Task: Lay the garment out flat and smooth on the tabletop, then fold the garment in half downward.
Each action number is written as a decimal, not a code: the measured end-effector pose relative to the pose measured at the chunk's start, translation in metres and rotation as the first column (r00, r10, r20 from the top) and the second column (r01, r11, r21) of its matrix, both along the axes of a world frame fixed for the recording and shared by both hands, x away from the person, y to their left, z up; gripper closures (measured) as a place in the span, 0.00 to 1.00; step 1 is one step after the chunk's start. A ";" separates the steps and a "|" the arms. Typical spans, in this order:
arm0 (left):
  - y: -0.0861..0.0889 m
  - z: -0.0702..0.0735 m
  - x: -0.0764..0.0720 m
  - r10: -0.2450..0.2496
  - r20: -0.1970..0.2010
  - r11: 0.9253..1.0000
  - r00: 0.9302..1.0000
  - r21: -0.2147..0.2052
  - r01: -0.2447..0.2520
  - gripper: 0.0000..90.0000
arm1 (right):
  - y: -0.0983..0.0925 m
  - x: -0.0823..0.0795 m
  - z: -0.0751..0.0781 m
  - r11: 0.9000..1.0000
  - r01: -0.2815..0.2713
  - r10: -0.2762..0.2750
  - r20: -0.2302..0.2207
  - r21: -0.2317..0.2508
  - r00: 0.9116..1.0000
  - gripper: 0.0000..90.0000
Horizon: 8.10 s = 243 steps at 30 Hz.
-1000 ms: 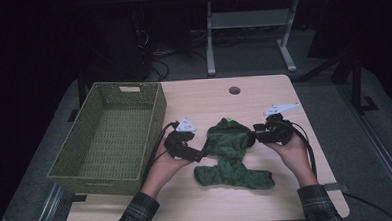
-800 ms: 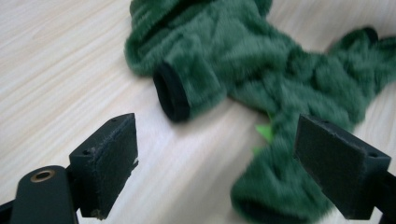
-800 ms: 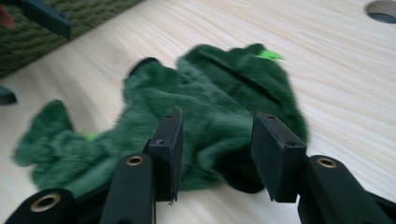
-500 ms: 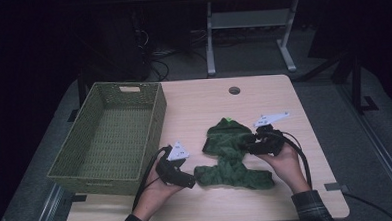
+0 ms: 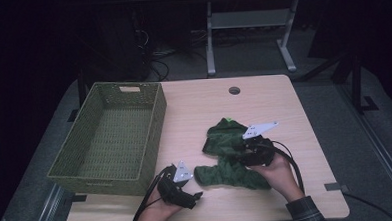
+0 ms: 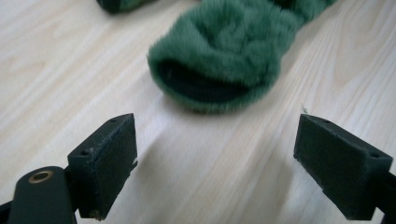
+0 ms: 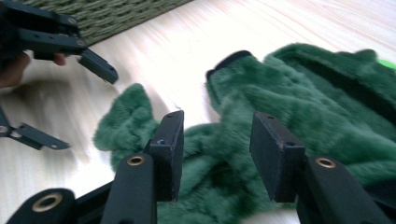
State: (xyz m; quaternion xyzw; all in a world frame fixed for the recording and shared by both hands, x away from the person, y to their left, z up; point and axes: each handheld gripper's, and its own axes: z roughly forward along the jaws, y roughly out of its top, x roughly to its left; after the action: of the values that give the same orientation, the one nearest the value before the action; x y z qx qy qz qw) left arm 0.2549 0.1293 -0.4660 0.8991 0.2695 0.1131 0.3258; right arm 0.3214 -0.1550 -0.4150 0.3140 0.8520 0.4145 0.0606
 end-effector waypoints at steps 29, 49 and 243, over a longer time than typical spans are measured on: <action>0.019 -0.011 -0.007 0.005 0.032 0.995 0.999 -0.096 -0.002 0.14 | 0.101 -0.033 -0.022 0.974 -0.220 0.218 -0.029 -0.059 0.975 0.79; 0.019 -0.011 -0.006 0.000 0.034 0.996 0.999 -0.087 0.003 0.14 | 0.119 -0.038 -0.047 0.962 -0.161 0.178 0.057 -0.219 0.982 0.96; 0.015 -0.011 -0.004 0.006 0.028 0.995 1.000 -0.098 -0.003 0.14 | 0.001 -0.033 0.006 0.958 -0.286 0.285 0.059 0.009 0.957 0.96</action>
State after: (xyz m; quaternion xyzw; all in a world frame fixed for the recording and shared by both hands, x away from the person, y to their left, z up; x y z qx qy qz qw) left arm 0.2505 0.1442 -0.4770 0.8797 0.2722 0.1131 0.3731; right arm 0.2887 -0.1543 -0.4088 0.1765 0.8826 0.4351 0.0220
